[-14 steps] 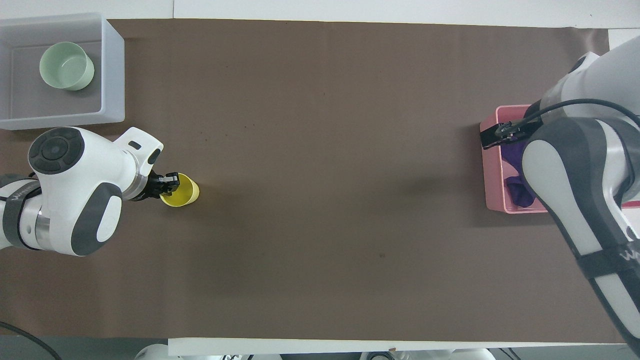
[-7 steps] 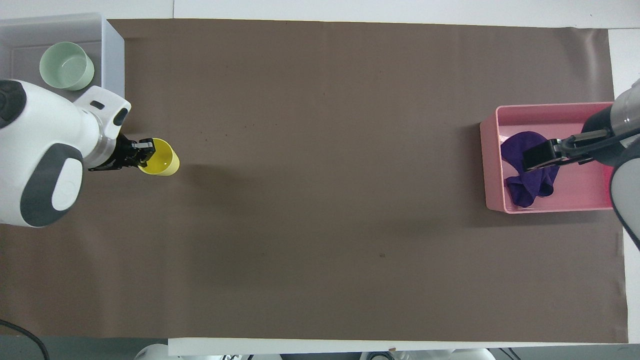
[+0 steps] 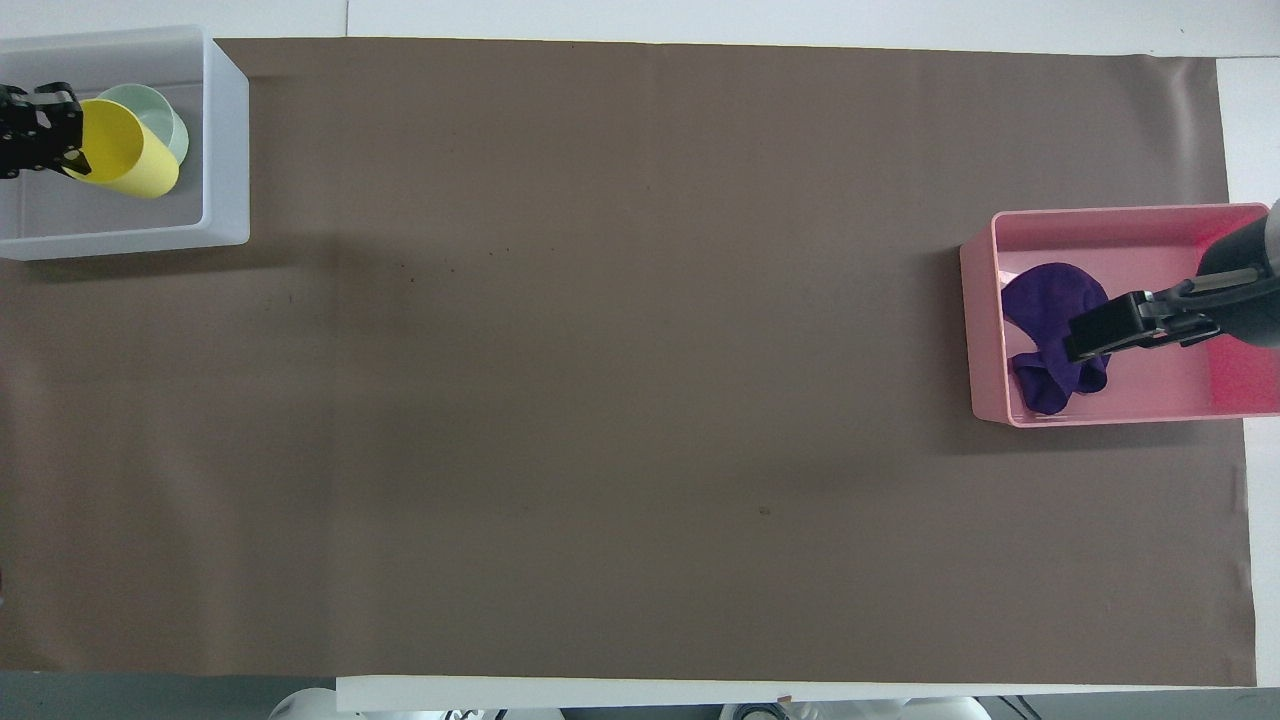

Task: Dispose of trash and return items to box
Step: 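Lower the yellow cup into the green bowl and open the left gripper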

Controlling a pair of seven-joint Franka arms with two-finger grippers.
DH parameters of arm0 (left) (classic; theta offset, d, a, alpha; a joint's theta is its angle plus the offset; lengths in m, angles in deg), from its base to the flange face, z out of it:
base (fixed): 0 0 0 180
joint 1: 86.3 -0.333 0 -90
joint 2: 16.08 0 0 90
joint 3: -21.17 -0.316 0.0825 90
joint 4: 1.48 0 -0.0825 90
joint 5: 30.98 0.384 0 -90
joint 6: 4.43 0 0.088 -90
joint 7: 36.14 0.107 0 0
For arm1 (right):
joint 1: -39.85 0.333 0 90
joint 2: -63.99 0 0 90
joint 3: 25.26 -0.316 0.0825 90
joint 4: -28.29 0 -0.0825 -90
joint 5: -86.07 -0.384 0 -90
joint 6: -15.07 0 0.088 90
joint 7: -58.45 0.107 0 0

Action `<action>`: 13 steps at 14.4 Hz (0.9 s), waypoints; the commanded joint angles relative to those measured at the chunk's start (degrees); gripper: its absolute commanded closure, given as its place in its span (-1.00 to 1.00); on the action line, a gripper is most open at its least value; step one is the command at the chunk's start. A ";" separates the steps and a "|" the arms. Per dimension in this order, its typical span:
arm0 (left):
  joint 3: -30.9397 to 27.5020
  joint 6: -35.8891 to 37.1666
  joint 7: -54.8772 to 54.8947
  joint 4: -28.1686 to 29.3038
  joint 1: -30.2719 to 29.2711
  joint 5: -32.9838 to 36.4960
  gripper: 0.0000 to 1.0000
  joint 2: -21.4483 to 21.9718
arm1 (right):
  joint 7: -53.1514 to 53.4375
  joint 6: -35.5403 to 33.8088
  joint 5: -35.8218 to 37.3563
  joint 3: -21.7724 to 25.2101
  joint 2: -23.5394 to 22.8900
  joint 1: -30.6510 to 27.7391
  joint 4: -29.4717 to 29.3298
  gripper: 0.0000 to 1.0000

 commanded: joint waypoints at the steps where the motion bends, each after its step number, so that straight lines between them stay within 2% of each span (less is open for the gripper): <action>1: 1.05 -5.84 4.01 -4.32 -4.78 -2.12 1.00 -7.39 | -1.25 -0.80 -0.98 -0.38 0.87 -1.50 -0.10 -1.00; 7: 1.05 -16.04 4.28 -1.95 -5.58 -4.51 1.00 -11.89 | -0.72 -0.80 -0.37 -0.38 1.05 -1.33 -0.01 -0.99; 10: 1.05 -22.46 5.25 2.70 -5.67 -4.60 1.00 -11.89 | -0.81 -0.62 -0.01 -0.38 1.05 -1.33 -0.36 -0.99; 11: 0.96 -23.09 5.34 3.41 -5.75 -4.60 0.89 -11.72 | -0.72 -0.71 -0.01 -0.38 1.05 -1.24 -0.28 -0.99; 13: 0.96 -23.36 5.25 3.51 -5.67 -4.60 -0.18 -11.71 | -0.72 -0.45 -0.10 -0.29 1.05 -1.33 -0.10 -0.99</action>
